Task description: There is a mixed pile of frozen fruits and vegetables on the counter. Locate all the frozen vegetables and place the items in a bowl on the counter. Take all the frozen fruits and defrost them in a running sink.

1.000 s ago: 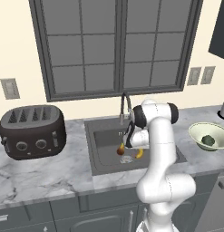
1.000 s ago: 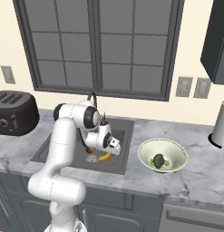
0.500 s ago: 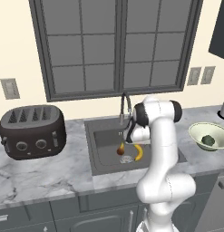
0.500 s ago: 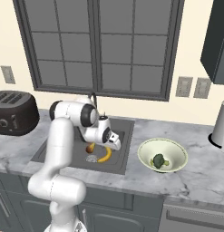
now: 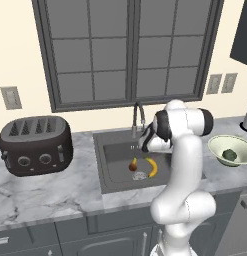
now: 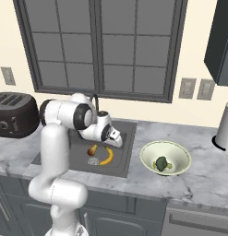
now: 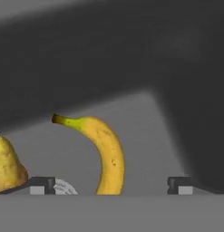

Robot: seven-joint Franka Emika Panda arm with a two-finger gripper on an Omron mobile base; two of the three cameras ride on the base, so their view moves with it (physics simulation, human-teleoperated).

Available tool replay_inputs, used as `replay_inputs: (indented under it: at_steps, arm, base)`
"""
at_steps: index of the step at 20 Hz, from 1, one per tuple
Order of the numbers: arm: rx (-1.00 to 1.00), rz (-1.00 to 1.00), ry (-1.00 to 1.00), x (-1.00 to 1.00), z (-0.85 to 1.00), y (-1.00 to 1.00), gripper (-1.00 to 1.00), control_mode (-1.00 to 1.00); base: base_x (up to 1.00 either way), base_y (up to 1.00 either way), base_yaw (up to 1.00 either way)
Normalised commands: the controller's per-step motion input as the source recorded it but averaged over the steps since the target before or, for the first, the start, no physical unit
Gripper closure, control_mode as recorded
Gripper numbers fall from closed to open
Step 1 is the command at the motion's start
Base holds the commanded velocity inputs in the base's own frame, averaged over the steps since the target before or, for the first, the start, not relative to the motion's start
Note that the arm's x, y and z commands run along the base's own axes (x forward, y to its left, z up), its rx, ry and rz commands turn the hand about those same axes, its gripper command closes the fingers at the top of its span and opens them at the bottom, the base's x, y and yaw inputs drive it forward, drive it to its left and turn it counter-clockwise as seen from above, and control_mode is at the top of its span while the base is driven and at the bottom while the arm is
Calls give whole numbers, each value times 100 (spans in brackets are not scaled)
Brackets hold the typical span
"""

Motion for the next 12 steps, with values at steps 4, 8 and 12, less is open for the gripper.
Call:
replay_inputs:
  at_steps: [4, 8, 12]
  arm:
    - [5, 0, -13, -27, 89, -24, -100, -100]
    - [9, 0, -15, -31, 94, -31, -100, -100]
    - [1, 0, -18, -33, 100, -19, -100, -100]
  base:
    - [0, 0, 0]
    - [0, 0, 0]
    - [0, 0, 0]
